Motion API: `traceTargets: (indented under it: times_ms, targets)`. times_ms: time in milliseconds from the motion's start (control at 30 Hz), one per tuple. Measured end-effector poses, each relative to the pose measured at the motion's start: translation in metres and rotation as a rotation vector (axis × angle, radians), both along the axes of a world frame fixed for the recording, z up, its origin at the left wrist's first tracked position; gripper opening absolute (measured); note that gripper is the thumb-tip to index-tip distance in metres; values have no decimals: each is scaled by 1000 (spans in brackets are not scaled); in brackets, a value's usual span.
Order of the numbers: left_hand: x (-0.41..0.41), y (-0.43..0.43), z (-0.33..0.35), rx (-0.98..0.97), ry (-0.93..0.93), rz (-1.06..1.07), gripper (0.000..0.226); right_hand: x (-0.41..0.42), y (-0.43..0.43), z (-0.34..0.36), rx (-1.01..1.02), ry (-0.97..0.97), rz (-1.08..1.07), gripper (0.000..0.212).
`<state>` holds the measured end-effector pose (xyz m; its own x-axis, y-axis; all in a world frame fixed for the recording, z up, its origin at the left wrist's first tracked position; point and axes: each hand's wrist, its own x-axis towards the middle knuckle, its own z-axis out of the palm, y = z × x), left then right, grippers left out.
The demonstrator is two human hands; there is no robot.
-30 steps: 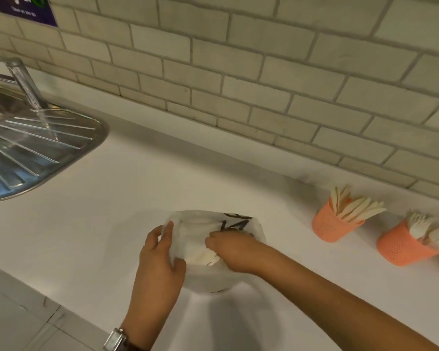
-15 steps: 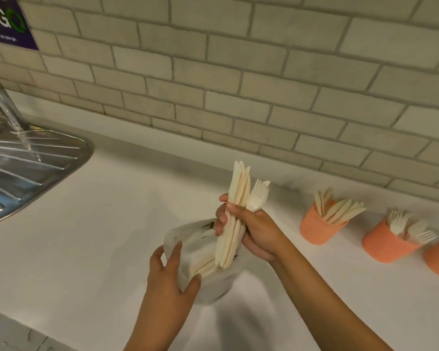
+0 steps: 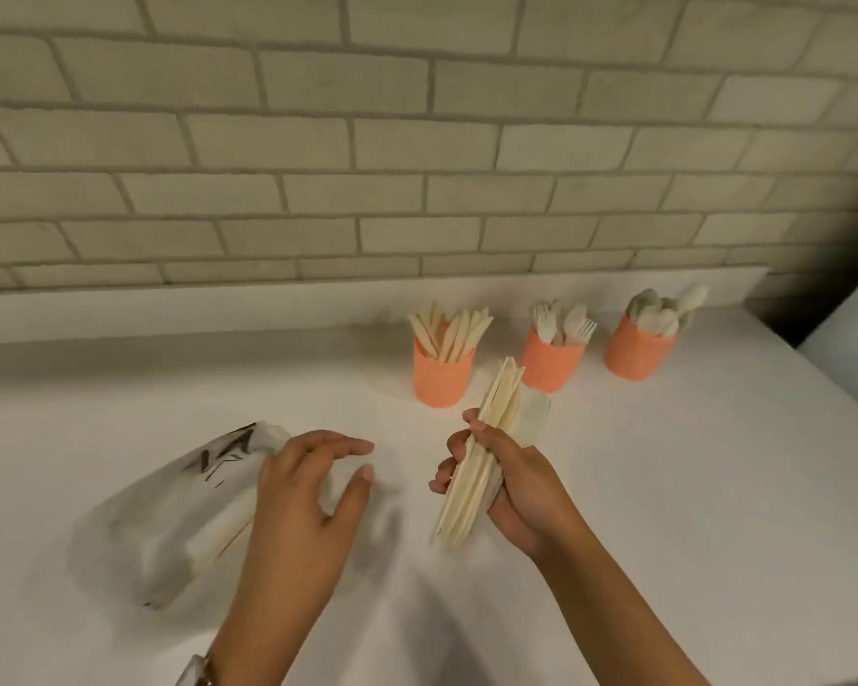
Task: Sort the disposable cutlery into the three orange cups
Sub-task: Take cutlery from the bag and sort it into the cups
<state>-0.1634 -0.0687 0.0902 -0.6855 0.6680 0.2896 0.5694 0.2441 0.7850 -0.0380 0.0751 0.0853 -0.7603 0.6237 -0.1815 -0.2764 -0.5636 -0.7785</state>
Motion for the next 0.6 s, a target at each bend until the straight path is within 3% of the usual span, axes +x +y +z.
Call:
traceTargets:
  times_ms: [133, 333, 500, 600]
  targets:
    - [53, 63, 3, -36, -53, -159, 22, 49, 34, -1, 28, -54, -28, 21]
    - [137, 141, 6, -71, -211, -223, 11, 124, 91, -8, 80, -152, 27, 26]
    - [199, 191, 2, -43, -425, -295, 10, 174, 138, -15, 163, -185, 146, 30]
    - [212, 211, -5, -84, -552, -335, 11, 195, 160, -18, 108, -171, 214, 31]
